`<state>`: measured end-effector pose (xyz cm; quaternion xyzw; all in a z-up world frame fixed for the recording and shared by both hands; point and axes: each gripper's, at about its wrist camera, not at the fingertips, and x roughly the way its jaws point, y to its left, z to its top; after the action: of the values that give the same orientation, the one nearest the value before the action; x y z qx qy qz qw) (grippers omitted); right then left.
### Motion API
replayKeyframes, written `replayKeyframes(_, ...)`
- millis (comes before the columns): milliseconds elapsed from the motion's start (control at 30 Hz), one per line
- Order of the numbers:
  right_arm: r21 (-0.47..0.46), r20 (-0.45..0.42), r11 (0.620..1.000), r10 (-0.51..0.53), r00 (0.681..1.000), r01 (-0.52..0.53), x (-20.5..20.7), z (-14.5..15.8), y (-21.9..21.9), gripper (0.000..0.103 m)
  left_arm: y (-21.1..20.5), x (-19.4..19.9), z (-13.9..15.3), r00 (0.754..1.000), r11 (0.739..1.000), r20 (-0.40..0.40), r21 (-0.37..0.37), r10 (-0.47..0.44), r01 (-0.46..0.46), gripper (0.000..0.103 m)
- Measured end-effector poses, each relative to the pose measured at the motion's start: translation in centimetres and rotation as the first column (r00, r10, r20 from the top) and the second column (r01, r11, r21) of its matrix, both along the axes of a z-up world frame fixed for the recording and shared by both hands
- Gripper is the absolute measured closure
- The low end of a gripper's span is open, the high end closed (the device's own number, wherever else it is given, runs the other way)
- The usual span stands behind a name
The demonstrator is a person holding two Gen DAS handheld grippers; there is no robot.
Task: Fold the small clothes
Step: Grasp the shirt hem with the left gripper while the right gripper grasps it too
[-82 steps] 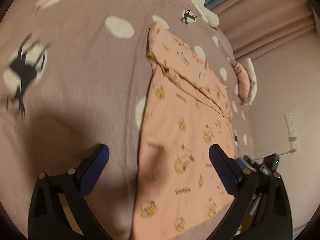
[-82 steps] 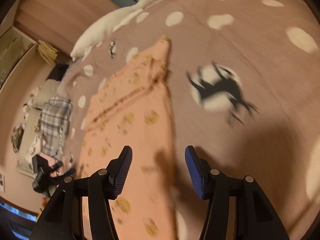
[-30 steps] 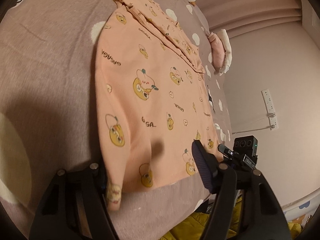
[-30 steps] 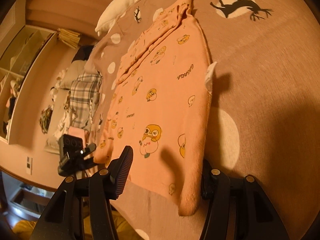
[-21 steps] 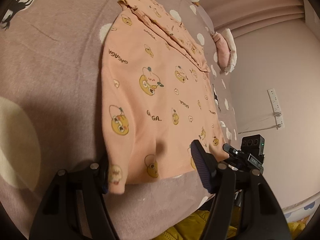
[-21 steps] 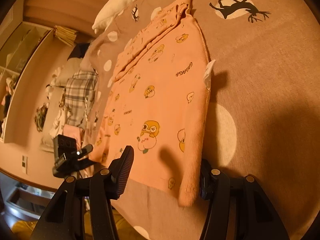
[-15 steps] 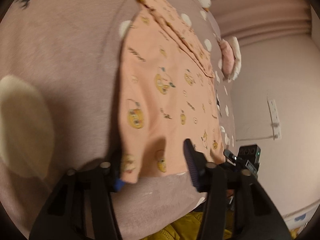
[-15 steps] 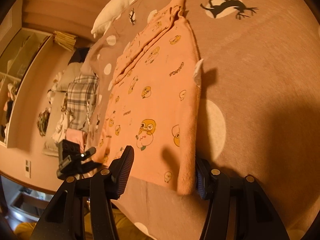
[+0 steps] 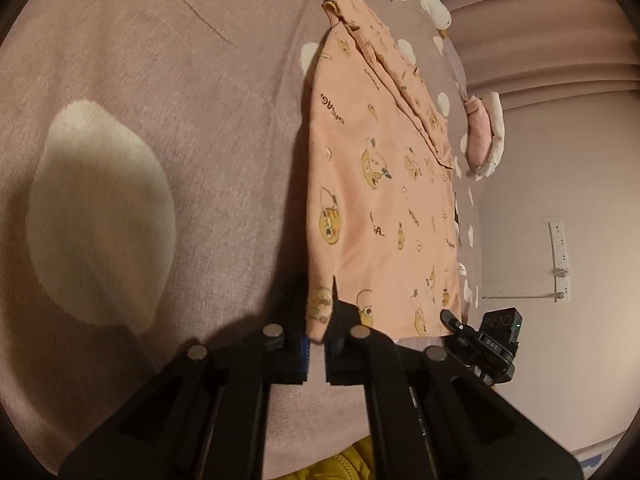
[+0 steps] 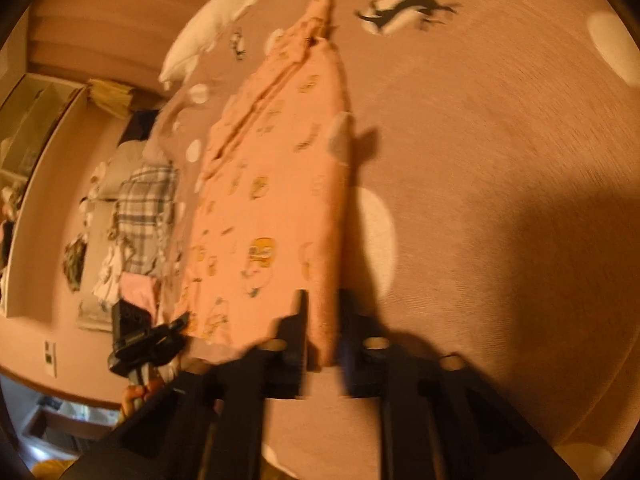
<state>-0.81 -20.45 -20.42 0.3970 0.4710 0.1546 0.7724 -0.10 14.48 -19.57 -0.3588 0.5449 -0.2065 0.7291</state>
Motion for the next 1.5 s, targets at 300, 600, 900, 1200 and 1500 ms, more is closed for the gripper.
replayKeyframes(300,0.098,0.117,0.995,-0.004,0.993,-0.008,-0.5,1.9,0.0,0.097,0.2,0.0,2.7,0.993,0.993,0.116,-0.117,-0.005,0.019,0.101)
replayKeyframes(600,0.162,0.236,0.986,-0.01,0.972,-0.029,1.4,5.2,0.3,0.097,-0.7,2.1,6.3,0.977,0.986,0.215,-0.166,0.002,0.035,0.101)
replayKeyframes(900,0.109,0.35,0.993,-0.004,0.937,-0.036,4.6,8.9,0.7,0.097,-1.7,5.3,9.5,0.955,0.988,0.296,-0.143,-0.004,0.049,0.101)
replayKeyframes(1200,0.101,0.44,0.995,-0.033,0.897,-0.012,8.5,12.1,-0.2,0.097,-2.1,10.0,11.8,0.938,0.987,0.344,-0.159,0.029,0.028,0.101)
replayKeyframes(1500,0.076,0.472,0.997,-0.053,0.88,0.019,13.1,13.9,-1.4,0.097,-1.8,15.4,13.0,0.926,0.985,0.369,-0.169,0.077,-0.015,0.101)
